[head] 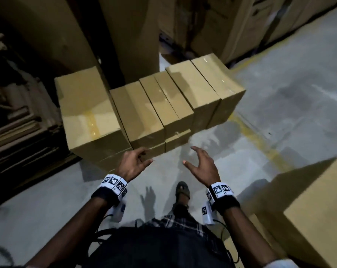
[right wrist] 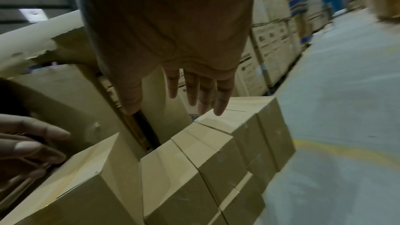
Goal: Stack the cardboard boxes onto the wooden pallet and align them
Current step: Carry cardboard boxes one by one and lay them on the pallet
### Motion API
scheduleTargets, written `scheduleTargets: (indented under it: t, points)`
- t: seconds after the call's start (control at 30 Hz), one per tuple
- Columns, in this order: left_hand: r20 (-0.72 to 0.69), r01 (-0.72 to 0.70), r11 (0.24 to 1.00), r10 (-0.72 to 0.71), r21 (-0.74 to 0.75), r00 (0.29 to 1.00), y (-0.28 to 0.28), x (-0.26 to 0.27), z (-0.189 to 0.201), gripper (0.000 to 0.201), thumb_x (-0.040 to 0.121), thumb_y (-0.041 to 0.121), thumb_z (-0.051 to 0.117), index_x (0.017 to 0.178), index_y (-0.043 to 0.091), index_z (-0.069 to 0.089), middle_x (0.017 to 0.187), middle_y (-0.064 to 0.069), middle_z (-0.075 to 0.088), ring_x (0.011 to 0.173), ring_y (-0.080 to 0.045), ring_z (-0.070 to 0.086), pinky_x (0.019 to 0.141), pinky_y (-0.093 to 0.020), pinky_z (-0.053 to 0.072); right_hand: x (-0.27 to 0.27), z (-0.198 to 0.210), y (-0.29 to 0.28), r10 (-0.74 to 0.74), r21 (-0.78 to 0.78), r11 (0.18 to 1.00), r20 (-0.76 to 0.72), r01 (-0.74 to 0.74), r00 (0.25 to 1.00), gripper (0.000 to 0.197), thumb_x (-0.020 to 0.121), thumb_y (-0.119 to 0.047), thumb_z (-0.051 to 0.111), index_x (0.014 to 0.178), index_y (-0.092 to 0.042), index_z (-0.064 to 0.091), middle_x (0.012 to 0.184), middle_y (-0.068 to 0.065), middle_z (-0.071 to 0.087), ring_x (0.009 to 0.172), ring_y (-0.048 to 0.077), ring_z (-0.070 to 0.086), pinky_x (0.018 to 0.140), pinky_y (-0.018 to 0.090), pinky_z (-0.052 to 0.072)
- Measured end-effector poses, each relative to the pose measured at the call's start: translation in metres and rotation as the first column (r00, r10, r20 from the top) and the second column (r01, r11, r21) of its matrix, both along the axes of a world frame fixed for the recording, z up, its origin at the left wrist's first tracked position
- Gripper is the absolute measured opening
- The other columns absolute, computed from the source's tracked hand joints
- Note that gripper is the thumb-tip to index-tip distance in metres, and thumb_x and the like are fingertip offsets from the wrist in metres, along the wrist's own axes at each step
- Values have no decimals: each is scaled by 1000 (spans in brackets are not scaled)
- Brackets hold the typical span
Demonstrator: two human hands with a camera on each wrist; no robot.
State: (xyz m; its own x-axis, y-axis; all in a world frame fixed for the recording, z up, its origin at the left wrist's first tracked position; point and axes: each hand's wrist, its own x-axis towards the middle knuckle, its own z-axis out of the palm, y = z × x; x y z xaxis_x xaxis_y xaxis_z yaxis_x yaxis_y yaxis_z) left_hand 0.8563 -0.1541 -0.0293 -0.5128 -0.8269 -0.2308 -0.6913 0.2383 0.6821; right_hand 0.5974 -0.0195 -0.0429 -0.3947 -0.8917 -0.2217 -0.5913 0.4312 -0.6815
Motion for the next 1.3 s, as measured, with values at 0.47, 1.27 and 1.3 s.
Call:
scheduleTargets:
  t: [0.47,1.27,1.3]
  points:
    - [130,-517,856,514,-11,848,-118,67,-14,63,89,44,77,146,32,52,144,-10,60,132,-37,54,106,-55,49,55,-11,-251,570,177,806,27,-565,821,82,93,-66,60,160,-35,23,165,6,36,145,33,43,115,52,40]
    - [178,-413,859,375,302,910,-295,241,-120,97,77,84,63,153,68,4,164,-5,39,144,-35,42,116,-51,39,220,-105,-446,470,379,768,214,-516,856,100,85,-77,62,158,-55,-2,160,12,43,138,41,48,114,58,39]
    - [159,-442,847,412,297,897,-299,239,-122,98,77,82,67,153,68,6,165,-2,36,146,-34,40,117,-50,38,220,-109,-445,483,366,773,189,-518,855,102,83,-80,61,157,-58,-5,164,7,39,136,41,50,112,58,42]
